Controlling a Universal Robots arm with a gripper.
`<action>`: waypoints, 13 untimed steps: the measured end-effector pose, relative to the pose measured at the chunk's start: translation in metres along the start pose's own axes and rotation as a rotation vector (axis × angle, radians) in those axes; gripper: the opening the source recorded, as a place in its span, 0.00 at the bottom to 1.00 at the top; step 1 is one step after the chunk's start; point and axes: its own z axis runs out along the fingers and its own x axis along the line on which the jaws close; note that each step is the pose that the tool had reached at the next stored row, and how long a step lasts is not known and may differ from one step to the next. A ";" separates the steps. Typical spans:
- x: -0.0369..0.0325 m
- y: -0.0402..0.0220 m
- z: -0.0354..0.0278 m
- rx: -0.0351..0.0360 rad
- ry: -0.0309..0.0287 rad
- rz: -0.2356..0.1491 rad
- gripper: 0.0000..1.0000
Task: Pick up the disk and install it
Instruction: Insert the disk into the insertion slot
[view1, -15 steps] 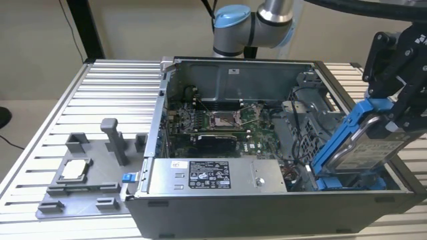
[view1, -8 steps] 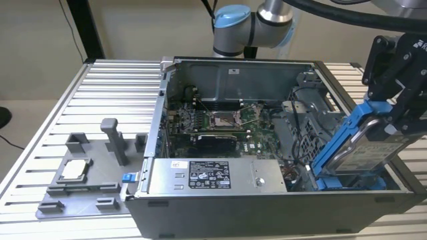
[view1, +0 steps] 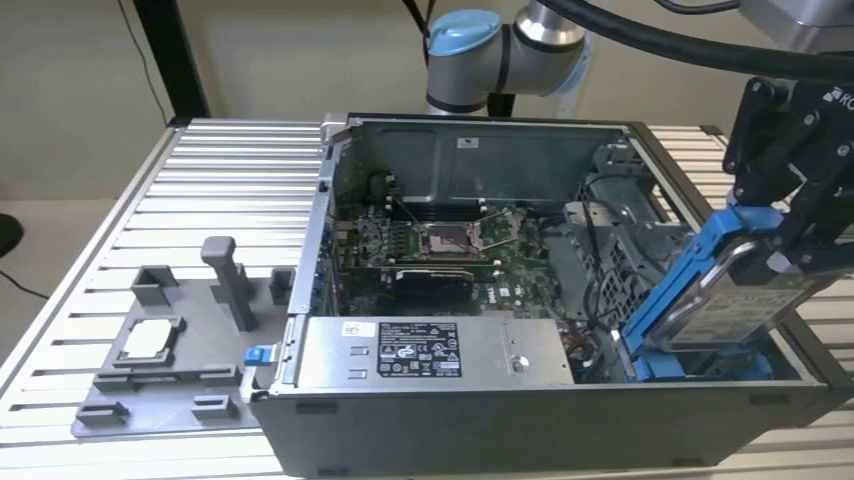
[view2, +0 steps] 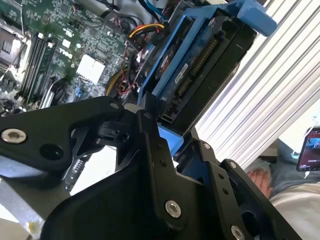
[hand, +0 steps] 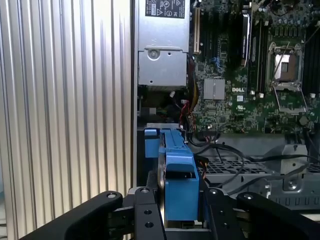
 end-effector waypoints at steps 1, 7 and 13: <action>-0.0003 0.0000 0.0006 0.0001 0.0001 0.002 0.00; -0.0035 0.0000 0.0035 0.0011 -0.0046 0.017 0.00; -0.0036 -0.0017 0.0075 0.0014 -0.0052 0.020 0.00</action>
